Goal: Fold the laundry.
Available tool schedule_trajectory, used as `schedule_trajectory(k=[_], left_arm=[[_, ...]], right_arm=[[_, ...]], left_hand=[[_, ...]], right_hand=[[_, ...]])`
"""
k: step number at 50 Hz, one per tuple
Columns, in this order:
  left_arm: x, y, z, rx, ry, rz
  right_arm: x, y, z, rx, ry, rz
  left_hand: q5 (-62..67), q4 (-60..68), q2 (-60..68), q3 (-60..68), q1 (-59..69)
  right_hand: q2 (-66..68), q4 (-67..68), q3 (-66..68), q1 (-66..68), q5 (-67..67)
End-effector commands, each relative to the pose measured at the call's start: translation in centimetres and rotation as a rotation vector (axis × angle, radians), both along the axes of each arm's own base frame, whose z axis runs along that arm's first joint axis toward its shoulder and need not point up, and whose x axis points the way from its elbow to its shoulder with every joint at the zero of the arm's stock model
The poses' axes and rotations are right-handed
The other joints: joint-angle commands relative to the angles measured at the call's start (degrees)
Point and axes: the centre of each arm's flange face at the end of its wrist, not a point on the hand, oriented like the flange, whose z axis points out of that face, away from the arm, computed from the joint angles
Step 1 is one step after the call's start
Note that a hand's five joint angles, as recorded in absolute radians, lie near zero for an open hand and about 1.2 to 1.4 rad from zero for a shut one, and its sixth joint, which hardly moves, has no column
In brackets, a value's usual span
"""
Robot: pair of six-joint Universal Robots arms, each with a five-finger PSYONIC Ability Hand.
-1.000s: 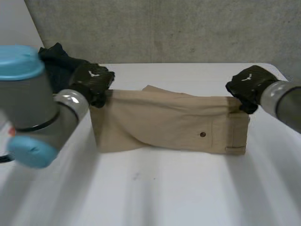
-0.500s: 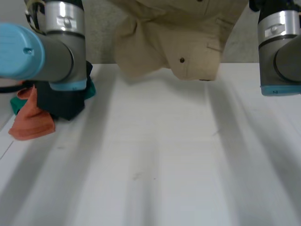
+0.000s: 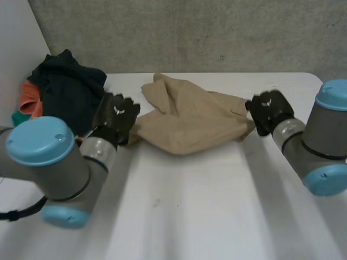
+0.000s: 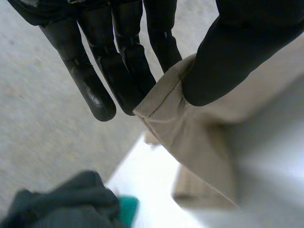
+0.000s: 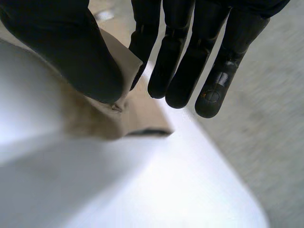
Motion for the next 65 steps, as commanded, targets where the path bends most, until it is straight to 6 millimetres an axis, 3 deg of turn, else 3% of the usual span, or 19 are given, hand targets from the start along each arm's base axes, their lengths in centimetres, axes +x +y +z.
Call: schedule_trajectory(k=[1,8,11,15,20,23,26,30,32,33,34,39,45,48,51,56,65], left_arm=[[3.1,6.3,2.2,0.162,-0.100,-0.009],[6.6,12.8,2.6,0.377,-0.300,-0.051],[6.7,15.0,2.6,0.417,-0.363,-0.109],[5.8,15.8,2.8,0.383,-0.359,-0.161],[4.3,13.4,2.0,0.315,-0.320,-0.146],[3.1,10.8,1.4,0.265,-0.282,-0.116],[2.6,8.2,1.0,0.224,-0.253,-0.072],[2.4,6.5,1.1,0.207,-0.231,-0.047],[2.3,6.5,1.2,0.200,-0.228,-0.054],[2.1,6.4,1.5,0.185,-0.227,-0.058],[2.0,6.3,1.6,0.177,-0.226,-0.058],[1.3,4.3,2.9,0.103,-0.187,-0.044],[0.1,-0.2,3.8,0.008,-0.126,-0.030],[-0.5,-2.7,2.4,0.021,-0.121,-0.072],[-1.4,-4.0,1.4,0.031,-0.113,-0.130],[-3.1,-6.6,-2.3,0.065,-0.115,-0.223],[-3.4,-9.4,-6.4,0.078,-0.119,-0.218]], right_arm=[[-1.9,4.9,1.6,0.218,0.077,0.000],[-3.7,11.0,4.9,0.306,0.220,0.058],[-4.4,13.3,5.3,0.313,0.320,0.115],[-4.5,14.3,5.1,0.309,0.366,0.170],[-4.0,13.7,4.6,0.292,0.317,0.178],[-3.5,12.0,2.9,0.295,0.292,0.156],[-3.3,10.8,1.6,0.297,0.291,0.137],[-3.4,10.5,1.1,0.299,0.296,0.120],[-3.4,10.6,0.9,0.300,0.296,0.118],[-3.4,10.6,0.9,0.300,0.296,0.118],[-3.4,10.6,0.9,0.297,0.296,0.118],[-3.1,10.4,0.7,0.276,0.275,0.114],[-3.0,10.3,0.6,0.272,0.265,0.111],[-3.0,10.3,0.5,0.270,0.262,0.110],[-3.0,10.3,0.4,0.269,0.260,0.109],[-3.1,10.5,0.1,0.278,0.263,0.110],[-3.4,10.6,-0.3,0.288,0.264,0.103]], left_hand=[[13.24,11.20,11.39,11.89,15.83],[13.24,11.20,11.39,11.89,15.83],[13.24,11.20,11.39,11.89,15.83],[13.24,11.20,11.39,11.89,15.83],[13.24,11.20,11.39,11.89,15.83],[13.24,11.20,11.39,11.89,15.83],[13.24,11.20,11.39,11.89,15.83],[11.43,9.39,9.58,10.08,14.02],[-19.71,-21.75,-21.55,-21.06,-17.11],[-53.35,-55.39,-55.19,-54.70,-50.75],[-56.68,-58.72,-58.53,-58.03,-54.09],[-54.19,-56.23,-56.04,-55.55,-51.60],[-46.46,-48.50,-48.31,-47.82,-43.87],[-42.76,-44.80,-44.61,-44.12,-40.17],[-40.74,-42.78,-42.59,-42.09,-38.15],[-31.67,-33.71,-33.52,-33.02,-29.08],[-26.61,-28.65,-28.46,-27.97,-24.02]], right_hand=[[12.84,12.03,12.34,23.29,13.43],[12.84,12.03,12.34,23.29,13.43],[12.84,12.03,12.34,23.29,13.43],[12.84,12.03,12.34,23.29,13.43],[12.84,12.03,12.34,23.29,13.43],[12.84,12.03,12.34,23.29,13.43],[12.84,12.03,12.34,23.29,13.43],[12.84,12.03,12.34,23.29,13.43],[12.84,12.03,12.34,23.29,13.43],[12.84,12.03,12.34,23.29,13.43],[12.84,12.03,12.34,23.29,13.43],[12.84,12.03,12.34,23.29,13.43],[12.84,12.03,12.34,23.29,13.43],[12.84,12.03,12.34,23.29,13.43],[12.84,12.03,12.34,23.29,13.43],[12.84,12.03,12.34,23.29,13.43],[12.84,12.03,12.34,23.29,13.43]])
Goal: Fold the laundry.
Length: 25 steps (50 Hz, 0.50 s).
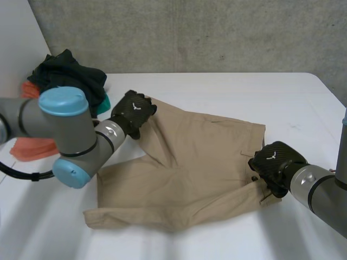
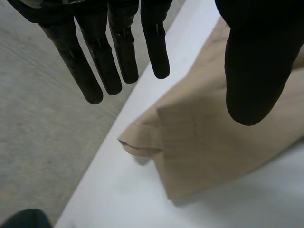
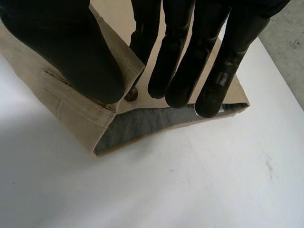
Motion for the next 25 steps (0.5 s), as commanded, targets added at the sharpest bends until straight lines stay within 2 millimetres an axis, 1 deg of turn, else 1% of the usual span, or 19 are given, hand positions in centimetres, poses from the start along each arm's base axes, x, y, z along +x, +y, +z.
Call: schedule_trajectory(k=[1,2,4,5,6,7,8,10,13,14,18,21,22,25], left_arm=[[-0.6,-2.0,-3.5,-0.001,-0.001,-0.001],[-0.6,-2.3,-4.0,-0.003,-0.001,0.003],[-0.7,-2.5,-4.3,-0.005,0.000,0.005],[-0.7,-2.5,-4.5,-0.003,-0.001,0.008],[-0.6,-2.6,-4.5,-0.009,-0.002,0.015],[-0.6,-2.7,-4.5,-0.012,-0.001,0.020],[-0.5,-2.8,-4.5,-0.017,-0.001,0.030],[-0.2,-3.1,-3.9,-0.043,-0.001,0.081],[0.4,-3.2,-3.9,-0.050,-0.012,0.154],[0.9,-3.0,-3.5,-0.051,-0.025,0.197],[1.8,-2.0,-2.3,-0.058,-0.048,0.252],[2.3,-1.4,-2.2,-0.059,-0.078,0.261],[2.3,-0.9,-2.4,-0.059,-0.104,0.254],[2.4,-0.1,-3.0,-0.057,-0.154,0.241]], right_arm=[[-0.2,0.1,-0.4,0.011,0.004,-0.005],[-0.3,0.1,-0.5,0.012,0.004,-0.007],[-0.3,0.2,-0.5,0.012,0.004,-0.007],[-0.3,0.2,-0.5,0.012,0.004,-0.007],[-0.3,0.2,-0.5,0.014,0.005,-0.007],[-0.3,0.2,-0.5,0.014,0.005,-0.007],[-0.3,0.2,-0.5,0.015,0.005,-0.008],[-0.3,0.2,-0.5,0.015,0.005,-0.008],[-0.3,0.2,-0.5,0.015,0.005,-0.008],[-0.3,0.2,-0.5,0.015,0.005,-0.008],[-0.3,0.2,-0.5,0.015,0.005,-0.008],[-0.3,0.2,-0.5,0.015,0.005,-0.007],[-0.3,0.2,-0.5,0.015,0.005,-0.007],[-0.3,0.2,-0.5,0.014,0.005,-0.007]], left_hand=[[10.50,10.49,10.60,10.55,10.13],[13.84,13.83,13.94,13.89,13.47],[19.73,19.72,19.82,19.78,19.36],[25.26,25.25,25.36,25.31,24.89],[39.80,39.79,39.90,39.85,39.43],[46.61,46.60,46.71,46.66,46.24],[49.32,49.31,49.42,49.37,48.95],[49.35,49.34,49.44,49.40,48.98],[49.35,49.34,49.44,49.40,48.98],[49.35,49.34,49.44,49.40,48.98],[49.35,49.34,49.44,49.40,48.98],[49.35,49.34,49.44,49.40,48.98],[49.35,49.34,49.44,49.40,48.98],[49.35,49.34,49.44,49.40,48.98]], right_hand=[[12.84,12.02,12.34,23.29,13.08],[12.84,12.02,12.34,23.29,13.08],[12.84,12.02,12.34,23.29,13.08],[12.84,12.02,12.34,23.29,13.08],[12.84,12.02,12.34,23.29,13.08],[12.84,12.02,12.34,23.29,13.08],[12.84,12.02,12.34,23.29,13.08],[12.84,12.02,12.34,23.29,13.08],[12.84,12.02,12.34,23.29,13.08],[12.84,12.02,12.34,23.29,13.08],[12.84,12.02,12.34,23.29,13.08],[12.84,12.02,12.34,23.29,13.08],[12.84,12.02,12.34,23.29,13.08],[12.84,12.02,12.34,23.29,13.08]])
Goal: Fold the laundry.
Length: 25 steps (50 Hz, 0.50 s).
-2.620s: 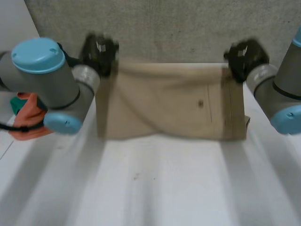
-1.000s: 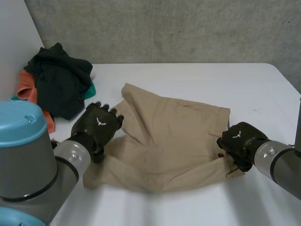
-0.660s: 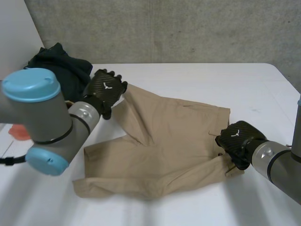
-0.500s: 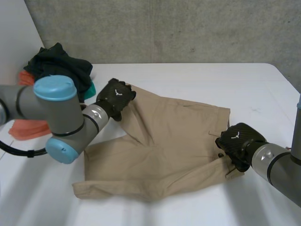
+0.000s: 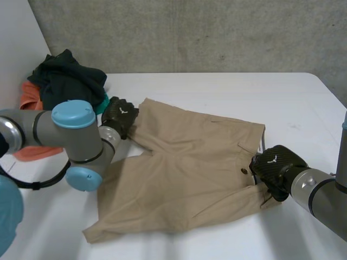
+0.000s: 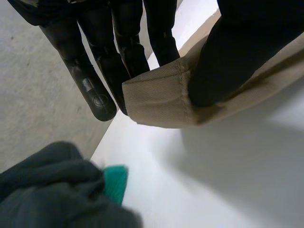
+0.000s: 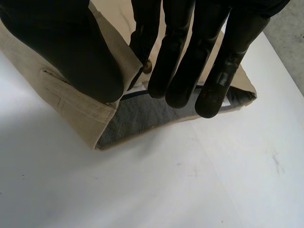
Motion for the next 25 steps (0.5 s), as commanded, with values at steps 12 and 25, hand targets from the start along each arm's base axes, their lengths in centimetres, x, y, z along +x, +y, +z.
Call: schedule_trajectory(k=[12,25], left_arm=[[1.8,3.3,-1.2,0.103,-0.186,0.089],[2.0,3.7,3.2,0.047,-0.087,0.122]], right_arm=[[0.1,0.0,0.0,-0.007,-0.002,0.003],[0.3,0.2,0.0,0.001,-0.019,-0.003]], left_hand=[[15.05,11.47,11.85,12.33,14.88],[-47.34,-50.92,-50.54,-50.06,-47.51]], right_hand=[[12.84,12.02,12.34,23.29,13.08],[12.84,12.02,12.34,23.29,13.08]])
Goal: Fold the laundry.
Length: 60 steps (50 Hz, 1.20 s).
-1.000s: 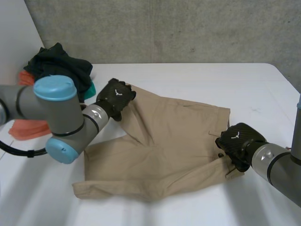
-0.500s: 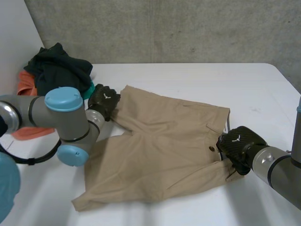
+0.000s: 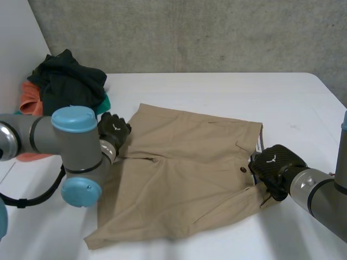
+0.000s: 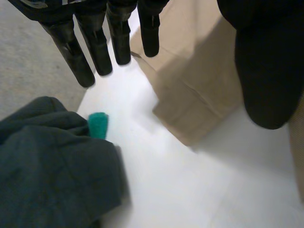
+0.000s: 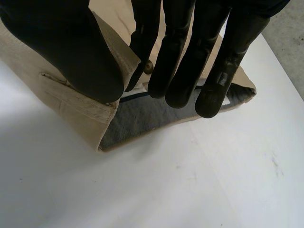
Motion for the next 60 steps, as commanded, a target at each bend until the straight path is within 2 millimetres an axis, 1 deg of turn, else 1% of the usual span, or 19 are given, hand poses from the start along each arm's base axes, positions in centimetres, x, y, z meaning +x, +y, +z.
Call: schedule_trajectory(k=[1,4,6,8,10,11,13,14,17,27,34,40,44,45,49,51,55,59,60], left_arm=[[0.2,0.5,5.2,-0.076,0.128,0.023],[1.0,1.8,7.4,-0.058,0.204,0.043],[2.0,4.3,8.4,0.028,0.260,0.060],[2.9,7.0,8.4,0.140,0.291,0.066],[3.3,8.9,8.1,0.221,0.300,0.061],[3.6,11.0,7.7,0.299,0.295,0.043],[4.0,13.0,7.0,0.370,0.280,0.026],[4.4,14.9,6.4,0.426,0.255,0.012],[5.3,16.6,5.6,0.476,0.227,0.023],[6.4,18.2,4.3,0.560,0.197,0.054],[6.3,18.1,4.4,0.557,0.209,0.060],[6.5,18.1,5.9,0.499,0.244,0.052],[6.7,18.6,5.4,0.517,0.235,0.059],[6.9,18.7,5.2,0.524,0.230,0.062],[7.1,19.1,4.4,0.551,0.215,0.067],[7.1,19.0,4.2,0.543,0.212,0.077],[7.1,18.8,4.1,0.515,0.221,0.079],[7.1,18.8,3.4,0.512,0.216,0.080],[7.0,18.8,3.1,0.515,0.210,0.082]], right_arm=[[0.1,0.1,0.0,0.008,-0.017,-0.008],[0.2,0.1,0.0,0.004,-0.024,-0.010],[0.2,0.0,0.0,0.004,-0.023,-0.011],[0.2,0.0,-0.1,0.002,-0.023,-0.009],[0.2,-0.1,0.0,-0.006,-0.027,-0.011],[0.2,-0.2,0.0,-0.011,-0.027,-0.014],[0.0,-0.8,0.2,-0.040,-0.026,-0.038],[0.0,-0.9,0.3,-0.049,-0.025,-0.047],[-0.4,-1.5,0.5,-0.080,-0.021,-0.101],[-0.6,-1.7,-0.1,-0.077,-0.002,-0.135],[-0.5,-1.7,-0.5,-0.069,0.003,-0.137],[-0.5,-1.9,-0.4,-0.081,-0.008,-0.138],[-0.4,-1.8,-0.4,-0.079,-0.025,-0.140],[-0.5,-2.0,-0.4,-0.072,-0.037,-0.155],[-0.7,-1.9,-0.1,-0.067,-0.057,-0.174],[-0.8,-1.8,0.1,-0.067,-0.058,-0.174],[-0.9,-0.3,1.5,-0.028,-0.075,-0.137],[-1.3,1.0,1.3,0.083,-0.096,-0.091],[-1.3,1.2,1.3,0.102,-0.106,-0.080]], left_hand=[[-7.44,-7.41,-6.91,-7.23,-3.03],[-3.24,-3.21,-2.70,-3.02,1.17],[-1.71,-1.68,-1.18,-1.50,2.70],[-1.21,-1.18,-0.67,-1.00,3.20],[-0.03,0.00,0.50,0.18,4.37],[2.64,2.67,3.17,2.85,7.04],[4.01,4.04,4.54,4.22,8.41],[4.01,4.04,4.54,4.22,8.42],[4.18,4.21,4.71,4.39,8.58],[4.35,4.38,4.88,4.56,8.75],[4.85,4.88,5.38,5.06,9.26],[6.20,6.23,6.73,6.41,10.61],[5.86,5.89,6.40,6.08,10.27],[5.86,5.89,6.40,6.07,10.27],[6.70,6.73,7.23,6.91,11.11],[9.55,9.58,10.09,9.76,13.96],[16.10,16.13,16.64,16.32,20.51],[21.83,21.86,22.36,22.04,26.24],[26.84,26.87,27.37,27.05,31.24]], right_hand=[[12.84,12.02,12.34,23.29,13.08],[12.84,12.02,12.34,23.29,13.08],[12.84,12.02,12.34,23.29,13.08],[12.84,12.02,12.34,23.29,13.08],[12.84,12.02,12.34,23.29,13.08],[12.84,12.02,12.34,23.29,13.08],[12.84,12.02,12.34,23.29,13.08],[12.84,12.02,12.34,23.29,13.08],[12.84,12.02,12.34,23.29,13.08],[12.84,12.02,12.34,23.29,13.08],[12.84,12.02,12.34,23.29,13.08],[12.84,12.02,12.34,23.29,13.08],[12.84,12.02,12.34,23.29,13.08],[7.90,7.09,7.40,18.35,8.15],[-29.71,-30.53,-30.21,-19.26,-29.47],[-32.00,-32.82,-32.50,-21.55,-31.76],[-34.37,-35.18,-34.87,-23.92,-34.12],[-34.37,-35.18,-34.87,-23.92,-34.12],[-34.37,-35.18,-34.87,-23.92,-34.12]])
